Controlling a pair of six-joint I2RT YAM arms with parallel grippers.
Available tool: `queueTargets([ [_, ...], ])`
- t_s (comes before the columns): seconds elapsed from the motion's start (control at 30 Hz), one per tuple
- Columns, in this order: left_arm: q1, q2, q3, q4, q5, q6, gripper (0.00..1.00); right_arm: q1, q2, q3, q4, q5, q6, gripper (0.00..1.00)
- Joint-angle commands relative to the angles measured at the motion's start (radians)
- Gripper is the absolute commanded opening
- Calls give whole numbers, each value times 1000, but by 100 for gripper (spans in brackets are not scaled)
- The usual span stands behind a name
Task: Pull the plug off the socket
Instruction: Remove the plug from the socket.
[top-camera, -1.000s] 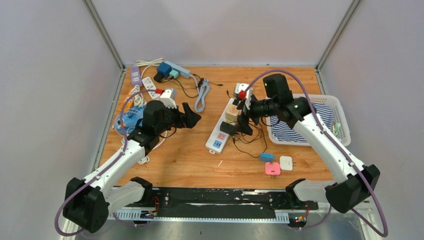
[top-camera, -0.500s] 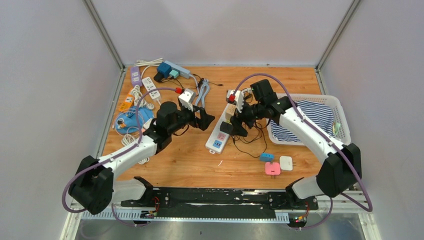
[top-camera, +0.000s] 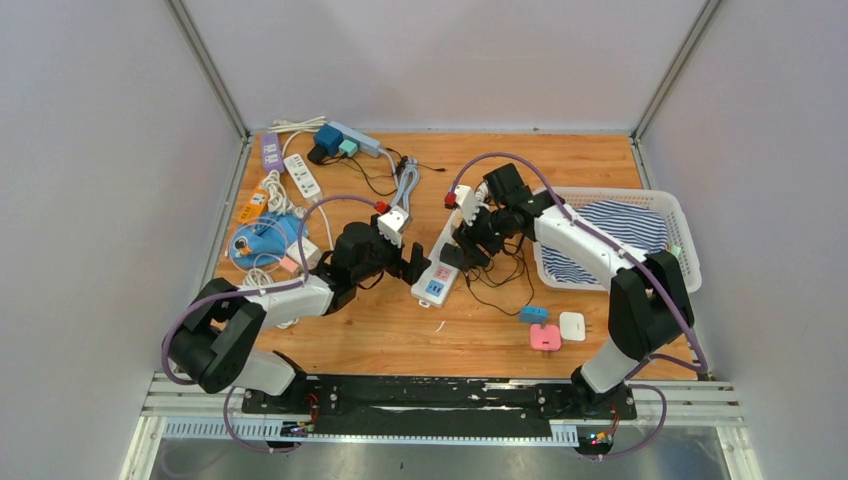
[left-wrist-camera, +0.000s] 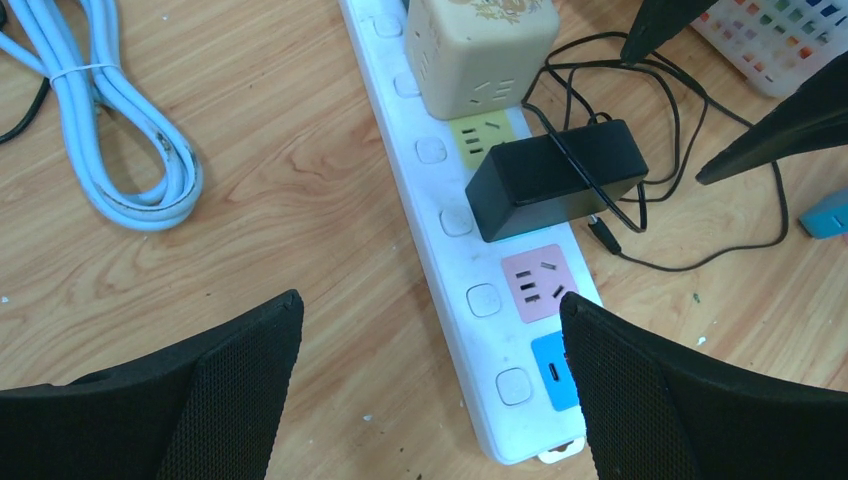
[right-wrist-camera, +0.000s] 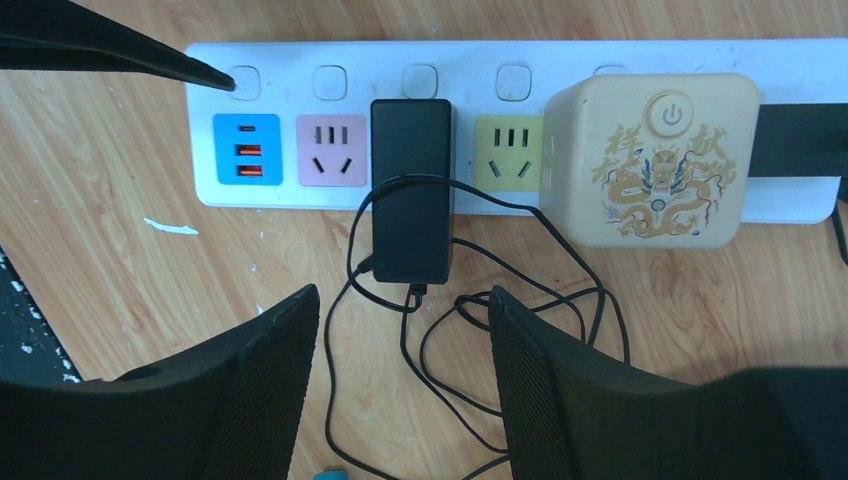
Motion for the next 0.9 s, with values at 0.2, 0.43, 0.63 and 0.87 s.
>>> queueTargets([
  [0.2,-5,32,-12,110,-41,12,100,-4,78,20,7,62,29,63],
  [0.43,-5,43,-14,124,-54,7,100,18,101,25,11,82,18,58],
  [0.63,-5,49,-13,124,-48,7,100,24,110,30,26,123,31,57],
  [0.87,-5,50,-16,130,-49,6,100,37,123,46,36,150,38,57],
])
